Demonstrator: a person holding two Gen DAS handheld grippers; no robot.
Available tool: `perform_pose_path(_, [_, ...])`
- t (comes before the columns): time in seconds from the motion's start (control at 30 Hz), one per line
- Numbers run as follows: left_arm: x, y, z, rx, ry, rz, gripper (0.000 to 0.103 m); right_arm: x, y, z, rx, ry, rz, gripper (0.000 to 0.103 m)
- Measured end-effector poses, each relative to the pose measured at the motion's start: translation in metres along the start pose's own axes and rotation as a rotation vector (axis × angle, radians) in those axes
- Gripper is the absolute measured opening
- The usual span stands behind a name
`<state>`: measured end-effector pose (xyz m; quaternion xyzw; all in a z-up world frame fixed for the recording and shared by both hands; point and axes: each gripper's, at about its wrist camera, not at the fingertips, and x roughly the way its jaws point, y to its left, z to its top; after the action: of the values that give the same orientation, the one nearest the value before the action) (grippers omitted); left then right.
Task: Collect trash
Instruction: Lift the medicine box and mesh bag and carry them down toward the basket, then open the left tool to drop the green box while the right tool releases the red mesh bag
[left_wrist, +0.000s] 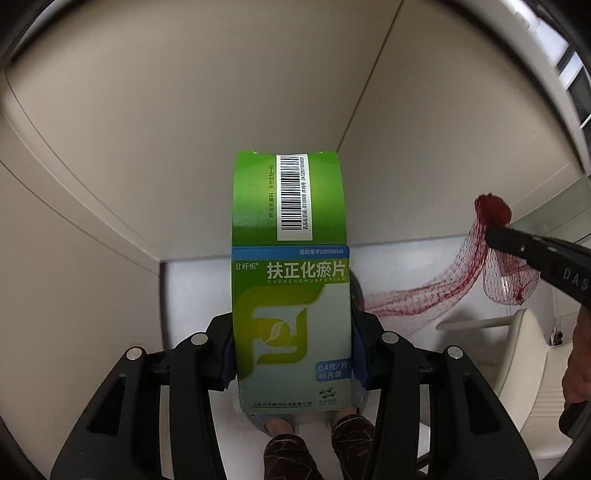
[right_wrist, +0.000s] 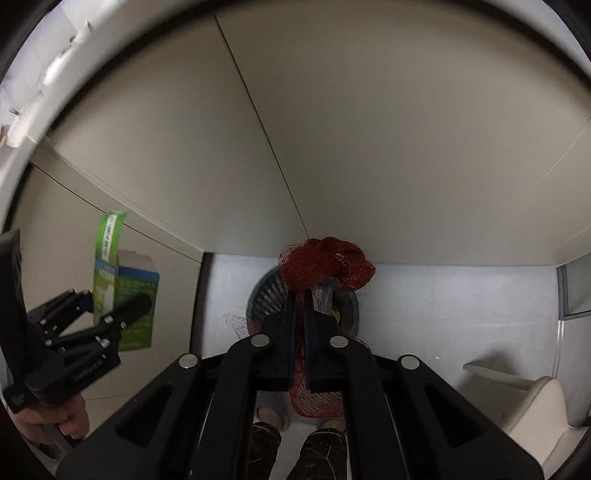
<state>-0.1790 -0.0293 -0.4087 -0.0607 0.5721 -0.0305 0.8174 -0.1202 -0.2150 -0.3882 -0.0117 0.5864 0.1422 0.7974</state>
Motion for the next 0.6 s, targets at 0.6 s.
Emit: perform_pose_path(0.6, [0.262, 0.015, -0.063, 0.008, 0.133, -0.086, 0.046, 0.229, -0.043, -0.071, 0.005, 0.114, 0.003, 0.002])
